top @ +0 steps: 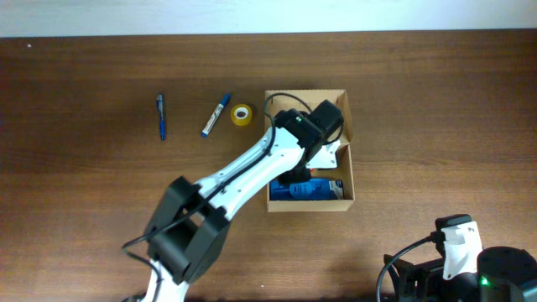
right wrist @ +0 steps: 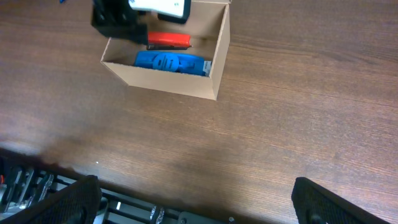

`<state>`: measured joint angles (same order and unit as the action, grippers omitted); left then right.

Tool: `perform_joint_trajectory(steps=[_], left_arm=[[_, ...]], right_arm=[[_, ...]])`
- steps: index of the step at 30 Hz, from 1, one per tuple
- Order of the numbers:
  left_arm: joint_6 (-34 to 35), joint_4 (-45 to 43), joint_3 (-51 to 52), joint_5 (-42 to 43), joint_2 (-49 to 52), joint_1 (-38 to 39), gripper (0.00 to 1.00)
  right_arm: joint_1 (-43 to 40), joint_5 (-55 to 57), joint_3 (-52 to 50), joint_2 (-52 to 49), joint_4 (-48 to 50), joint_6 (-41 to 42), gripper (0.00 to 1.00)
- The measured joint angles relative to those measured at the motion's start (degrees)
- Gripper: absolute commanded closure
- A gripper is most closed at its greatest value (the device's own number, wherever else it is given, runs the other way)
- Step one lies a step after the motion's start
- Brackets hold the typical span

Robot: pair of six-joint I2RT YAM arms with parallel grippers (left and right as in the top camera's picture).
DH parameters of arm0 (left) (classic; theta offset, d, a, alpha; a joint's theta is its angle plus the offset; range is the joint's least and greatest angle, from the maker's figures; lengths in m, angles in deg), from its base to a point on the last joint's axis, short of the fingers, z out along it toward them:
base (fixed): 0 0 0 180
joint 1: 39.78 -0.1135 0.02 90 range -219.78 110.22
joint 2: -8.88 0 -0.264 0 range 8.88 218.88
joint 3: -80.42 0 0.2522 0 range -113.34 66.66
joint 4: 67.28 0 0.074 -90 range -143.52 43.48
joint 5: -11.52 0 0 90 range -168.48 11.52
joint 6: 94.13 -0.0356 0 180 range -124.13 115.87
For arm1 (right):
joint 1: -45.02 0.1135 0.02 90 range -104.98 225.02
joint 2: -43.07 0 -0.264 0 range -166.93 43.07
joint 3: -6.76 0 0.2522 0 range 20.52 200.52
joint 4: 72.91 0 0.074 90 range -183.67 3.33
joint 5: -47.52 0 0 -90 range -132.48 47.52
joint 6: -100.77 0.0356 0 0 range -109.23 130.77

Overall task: Pack container
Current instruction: 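Grasp the red stapler, carry it over the box and lower it, then release the stapler and move the left gripper to the yellow tape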

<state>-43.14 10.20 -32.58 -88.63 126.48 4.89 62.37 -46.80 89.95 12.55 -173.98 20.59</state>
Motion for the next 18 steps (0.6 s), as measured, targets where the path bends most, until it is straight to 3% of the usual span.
perform_joint_trajectory(steps=[5, 9, 18], left_arm=[[2.9, 0.1, -1.1, 0.0, -10.8, 0.1, 0.42], [9.6, 1.4, -1.3, 0.0, -14.8, -3.9, 0.43], [38.1, 0.1, -1.3, 0.5, -14.4, -20.8, 0.42]], right_arm=[[0.0, 0.0, 0.0, 0.0, 0.0, 0.0, 0.01], [0.0, 0.0, 0.0, 0.0, 0.0, 0.0, 0.01], [0.0, 0.0, 0.0, 0.0, 0.0, 0.0, 0.01]])
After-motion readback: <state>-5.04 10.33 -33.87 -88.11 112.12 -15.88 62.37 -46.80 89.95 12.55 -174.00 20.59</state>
